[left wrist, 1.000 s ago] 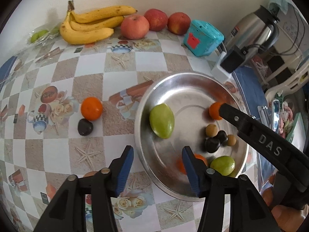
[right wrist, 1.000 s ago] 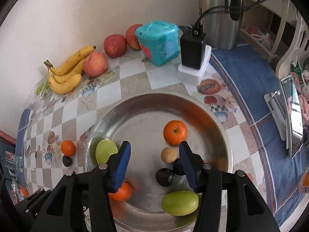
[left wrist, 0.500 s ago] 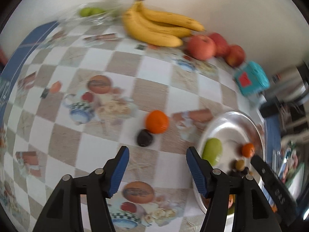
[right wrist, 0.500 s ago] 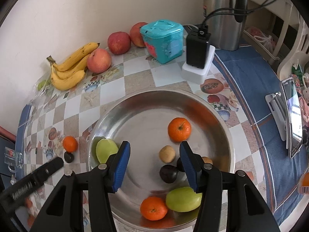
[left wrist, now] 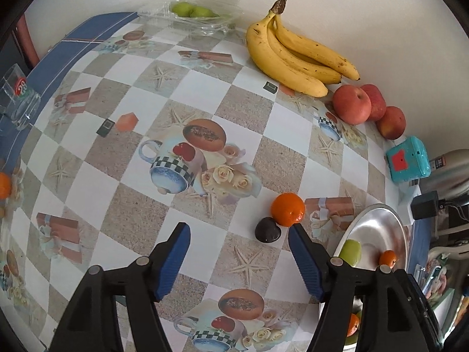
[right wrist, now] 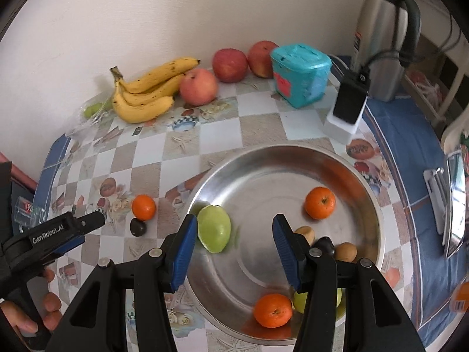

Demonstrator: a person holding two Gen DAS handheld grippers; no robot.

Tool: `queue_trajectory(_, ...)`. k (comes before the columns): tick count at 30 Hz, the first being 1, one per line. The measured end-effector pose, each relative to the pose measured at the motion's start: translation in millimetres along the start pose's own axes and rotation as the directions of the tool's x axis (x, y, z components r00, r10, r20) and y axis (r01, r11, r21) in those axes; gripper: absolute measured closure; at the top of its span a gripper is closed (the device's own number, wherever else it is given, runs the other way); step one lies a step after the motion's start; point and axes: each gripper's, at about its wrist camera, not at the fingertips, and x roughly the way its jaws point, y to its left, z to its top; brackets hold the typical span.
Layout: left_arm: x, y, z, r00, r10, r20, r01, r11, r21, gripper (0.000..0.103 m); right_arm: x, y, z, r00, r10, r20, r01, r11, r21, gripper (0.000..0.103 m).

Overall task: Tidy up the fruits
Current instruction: 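Move both open tools back toward the last tangerine and dark plum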

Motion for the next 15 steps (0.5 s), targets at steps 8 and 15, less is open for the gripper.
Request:
queue_trajectory(8, 6, -2, -4, 0.999, 0.048, -0.011, -0.048, 0.999, 0.011, 0.012, 7, 4, -4, 1.0, -0.008, -0.026, 0.008, 1.0, -0.01, 0.049)
queue_trajectory(15, 13, 3, -7, 0.992, 0.127, -0.01, -0.127, 0.992, 0.009, 0.002, 9, 5, -4, 1.0, -0.019, -0.012, 0.018, 1.0, -0.025, 0.032)
